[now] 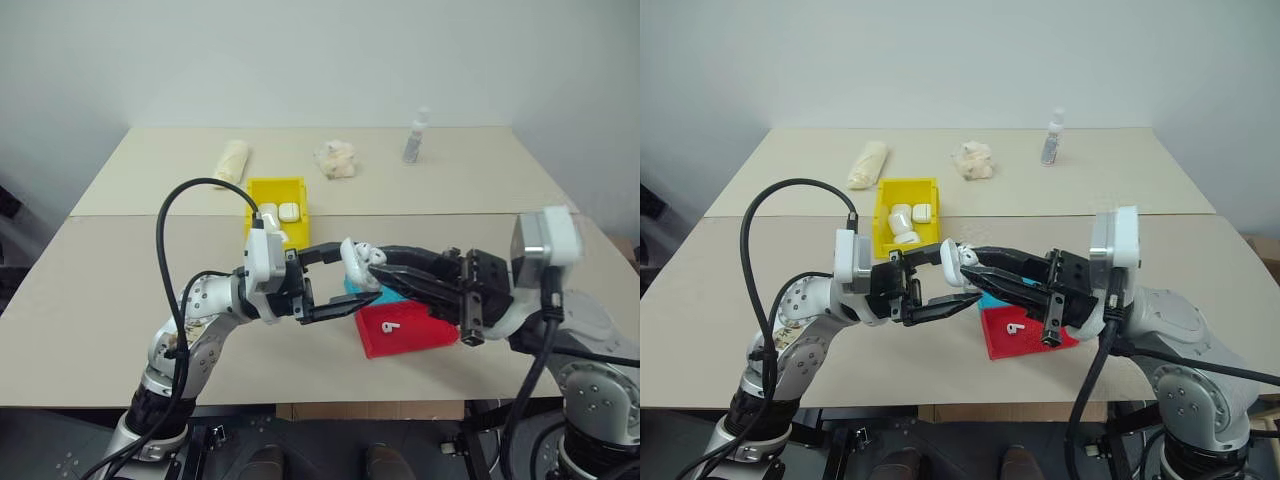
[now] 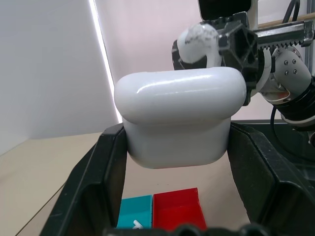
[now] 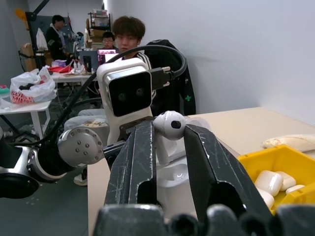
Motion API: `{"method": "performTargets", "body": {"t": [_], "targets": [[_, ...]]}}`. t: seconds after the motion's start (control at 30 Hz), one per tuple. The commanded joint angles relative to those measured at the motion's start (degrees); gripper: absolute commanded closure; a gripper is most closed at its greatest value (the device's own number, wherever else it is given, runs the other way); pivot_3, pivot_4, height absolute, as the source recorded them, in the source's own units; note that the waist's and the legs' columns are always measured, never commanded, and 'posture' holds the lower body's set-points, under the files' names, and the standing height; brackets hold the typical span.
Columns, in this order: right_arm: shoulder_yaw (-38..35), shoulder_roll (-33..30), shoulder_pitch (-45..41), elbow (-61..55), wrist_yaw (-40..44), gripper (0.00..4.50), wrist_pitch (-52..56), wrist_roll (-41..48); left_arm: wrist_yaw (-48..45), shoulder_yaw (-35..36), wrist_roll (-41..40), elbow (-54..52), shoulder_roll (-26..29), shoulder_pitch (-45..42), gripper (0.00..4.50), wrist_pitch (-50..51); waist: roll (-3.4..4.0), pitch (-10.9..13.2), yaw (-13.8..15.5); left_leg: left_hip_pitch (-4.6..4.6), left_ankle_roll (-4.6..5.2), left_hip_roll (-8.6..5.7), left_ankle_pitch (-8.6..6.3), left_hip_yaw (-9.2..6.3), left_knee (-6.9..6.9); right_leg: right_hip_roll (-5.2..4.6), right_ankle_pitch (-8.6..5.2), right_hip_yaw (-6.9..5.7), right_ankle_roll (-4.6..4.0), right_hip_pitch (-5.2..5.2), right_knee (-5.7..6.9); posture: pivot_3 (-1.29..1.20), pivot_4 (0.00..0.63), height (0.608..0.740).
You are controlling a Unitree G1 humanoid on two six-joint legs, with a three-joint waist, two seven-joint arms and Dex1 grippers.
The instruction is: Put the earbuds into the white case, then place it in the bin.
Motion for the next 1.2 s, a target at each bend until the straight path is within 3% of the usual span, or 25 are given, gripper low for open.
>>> {"method": "performTargets", "body": {"t": [0.03,0.23,0.27,0.33,0.67,0.83,0.93,1.07,1.2], "targets": [[0.6,-1.1,0.6,-0.9,-0.3,3.85,-2.8,-0.7,-0.1,0.4,-0.1,-1.4,-0.3,-1.1,1.74,-1.1,0.00,0.0,0.0,0.00,0.00,0.00,0.00,0.00,0.00,0.00,0.00,0.00,0.00,0.00,0.00,0.00,0.150,0.740],[1.6,-2.0,1.6,-0.8,-0.7,3.85,-4.1,-0.9,-0.1,0.5,-0.1,-1.6,-0.2,-1.0,1.74,-1.1,0.00,0.0,0.0,0.01,0.00,0.00,0.00,0.00,0.00,0.00,0.00,0.00,0.00,0.00,0.00,0.00,0.150,0.740],[1.8,-2.3,1.8,-0.9,-0.8,3.11,-4.3,-1.1,-0.1,0.5,0.0,-1.6,-0.2,-1.0,1.74,-1.1,0.00,0.0,0.0,0.01,0.00,0.00,0.00,0.00,0.00,0.00,0.00,0.00,0.00,0.01,-0.01,0.00,0.150,0.740],[2.0,-3.1,2.0,-0.9,-0.8,2.56,-4.4,-1.4,0.0,0.5,0.0,-1.7,-0.1,-0.9,1.74,-1.0,0.00,0.0,0.0,0.01,0.01,0.00,0.00,0.00,0.00,0.00,0.00,0.00,0.00,0.01,-0.02,0.00,0.150,0.740],[-1.2,-7.9,4.6,-0.7,1.7,2.56,-5.8,0.6,-0.5,0.2,1.8,-0.3,0.2,0.0,1.74,-1.6,0.00,0.0,0.1,0.01,0.01,0.00,-0.01,0.00,0.00,0.00,0.00,0.00,0.00,0.03,-0.04,0.00,0.150,0.740],[-3.6,-12.8,0.5,-0.1,0.2,2.56,-4.1,3.0,0.1,-1.4,5.8,2.3,0.2,-0.2,1.74,-1.9,0.00,0.0,0.0,0.04,0.02,0.00,-0.01,0.01,0.01,0.01,0.00,-0.01,0.00,0.07,-0.03,0.00,0.150,0.740],[-2.3,-15.7,-3.5,-0.1,-2.1,3.12,-1.8,3.8,1.5,-3.3,9.4,4.4,-0.5,-1.0,1.74,-2.4,0.00,0.0,0.1,0.07,0.02,0.00,-0.01,0.01,-0.01,0.01,0.00,0.00,0.00,0.08,-0.03,0.00,0.150,0.740],[2.1,-17.5,-8.9,-0.2,-5.5,4.48,1.7,3.1,3.9,-5.8,13.5,7.0,-2.6,-2.8,1.74,-2.6,-0.01,0.0,0.1,0.00,0.04,0.00,-0.02,0.00,0.01,0.00,0.00,-0.02,0.00,0.07,-0.08,0.00,0.150,0.740],[7.1,-18.3,-12.5,-0.6,-7.4,4.48,3.7,-0.5,6.3,-7.5,16.8,10.1,-5.8,-5.2,1.74,-3.6,-0.01,0.0,0.2,-0.05,0.05,0.00,-0.03,-0.01,0.01,-0.01,0.00,-0.05,0.00,0.05,-0.09,0.00,0.150,0.740]]}}
